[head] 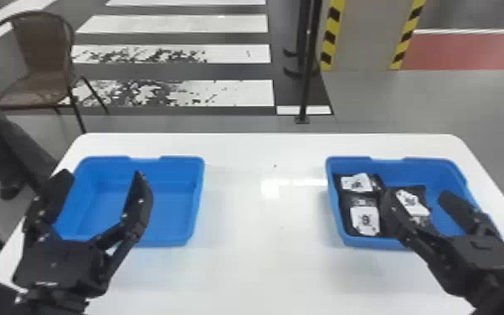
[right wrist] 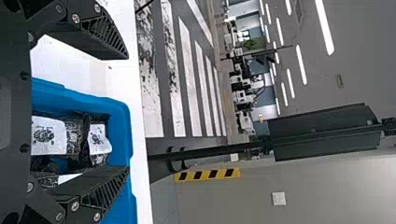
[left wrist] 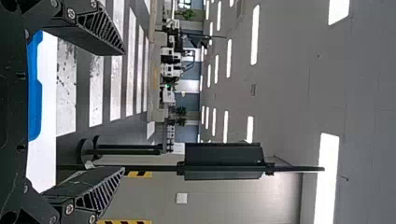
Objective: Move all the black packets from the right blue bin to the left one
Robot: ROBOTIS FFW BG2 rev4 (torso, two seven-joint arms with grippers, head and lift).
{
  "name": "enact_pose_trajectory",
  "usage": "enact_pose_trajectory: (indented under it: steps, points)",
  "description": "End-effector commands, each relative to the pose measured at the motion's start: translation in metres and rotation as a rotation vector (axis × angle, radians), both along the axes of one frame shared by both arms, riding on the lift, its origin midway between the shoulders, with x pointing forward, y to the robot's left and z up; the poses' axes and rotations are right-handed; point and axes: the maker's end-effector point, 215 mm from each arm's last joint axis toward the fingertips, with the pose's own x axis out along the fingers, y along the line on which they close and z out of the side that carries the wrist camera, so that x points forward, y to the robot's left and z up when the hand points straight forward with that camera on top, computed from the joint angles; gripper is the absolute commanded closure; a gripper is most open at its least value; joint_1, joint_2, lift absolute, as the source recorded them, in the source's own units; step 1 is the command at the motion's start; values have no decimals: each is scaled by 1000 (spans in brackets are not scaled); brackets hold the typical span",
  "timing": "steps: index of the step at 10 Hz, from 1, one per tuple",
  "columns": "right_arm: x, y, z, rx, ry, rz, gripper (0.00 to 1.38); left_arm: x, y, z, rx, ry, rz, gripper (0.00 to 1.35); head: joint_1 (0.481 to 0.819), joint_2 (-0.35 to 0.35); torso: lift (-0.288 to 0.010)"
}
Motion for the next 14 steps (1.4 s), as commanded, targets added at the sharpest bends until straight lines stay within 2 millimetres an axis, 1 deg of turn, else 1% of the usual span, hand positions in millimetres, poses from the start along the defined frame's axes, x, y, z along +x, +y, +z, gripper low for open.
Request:
enact_pose_trajectory:
  steps: [1,2,3,4,5,7,8,9,11,13,14]
  points:
    - [7,2,-6,-22,48,29,194,-1,1,-1,0,1,2,160,695,26,-140]
    - [10,2,-16,-40,106,46,194,-1,1,0,0,-1,2,160,695,29,-140]
    - [20,-4,-28,-62,146,73,194,0,0,2,0,-6,1,160,695,33,-140]
    - [25,-6,-35,-80,184,77,194,0,1,2,0,-6,2,160,695,33,-140]
    - [33,-14,-39,-109,209,63,194,0,1,2,0,-6,2,160,695,25,-140]
    - [53,-25,-55,-132,277,65,194,0,0,2,-1,-6,-1,160,695,8,-140]
    - [52,-32,-69,-146,343,54,194,0,0,2,-1,-6,0,160,695,0,-140]
    - [56,-39,-76,-155,373,45,194,0,0,3,-1,-8,0,160,695,-11,-140]
    - [66,-43,-87,-141,396,43,239,0,1,2,0,-6,2,160,695,-25,-140]
    - [78,-45,-93,-125,409,48,240,0,0,2,-1,-6,-1,160,695,-29,-140]
    - [84,-45,-101,-113,421,55,242,0,0,2,-1,-6,-1,160,695,-31,-140]
